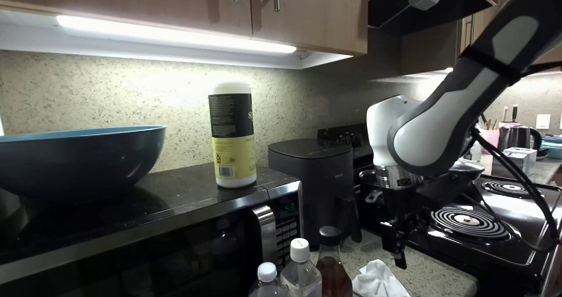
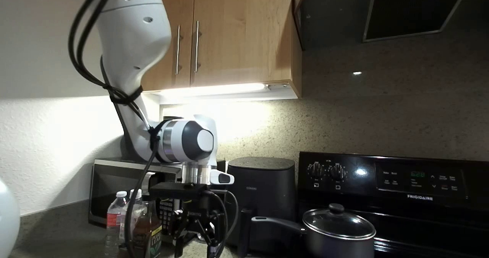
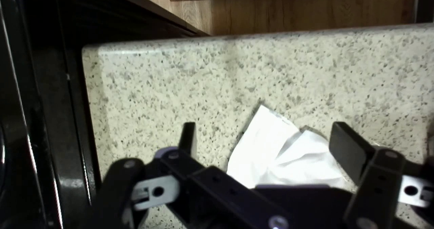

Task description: Pick up the cloth and wipe the air fryer

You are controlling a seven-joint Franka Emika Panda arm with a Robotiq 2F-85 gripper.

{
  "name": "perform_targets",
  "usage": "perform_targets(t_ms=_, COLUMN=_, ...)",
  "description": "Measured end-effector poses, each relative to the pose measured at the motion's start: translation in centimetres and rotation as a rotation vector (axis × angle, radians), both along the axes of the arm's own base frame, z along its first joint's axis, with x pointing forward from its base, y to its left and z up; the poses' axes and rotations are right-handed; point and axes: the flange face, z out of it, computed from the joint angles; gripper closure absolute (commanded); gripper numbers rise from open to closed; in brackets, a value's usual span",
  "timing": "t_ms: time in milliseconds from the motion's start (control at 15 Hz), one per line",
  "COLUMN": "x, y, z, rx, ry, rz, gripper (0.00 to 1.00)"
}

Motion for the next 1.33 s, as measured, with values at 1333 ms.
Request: perform_targets(t_ms=1333, x=8.5, y=1.9, z=-5.3, rx=0.044, ry=0.030, rz=0.170, gripper=0.03)
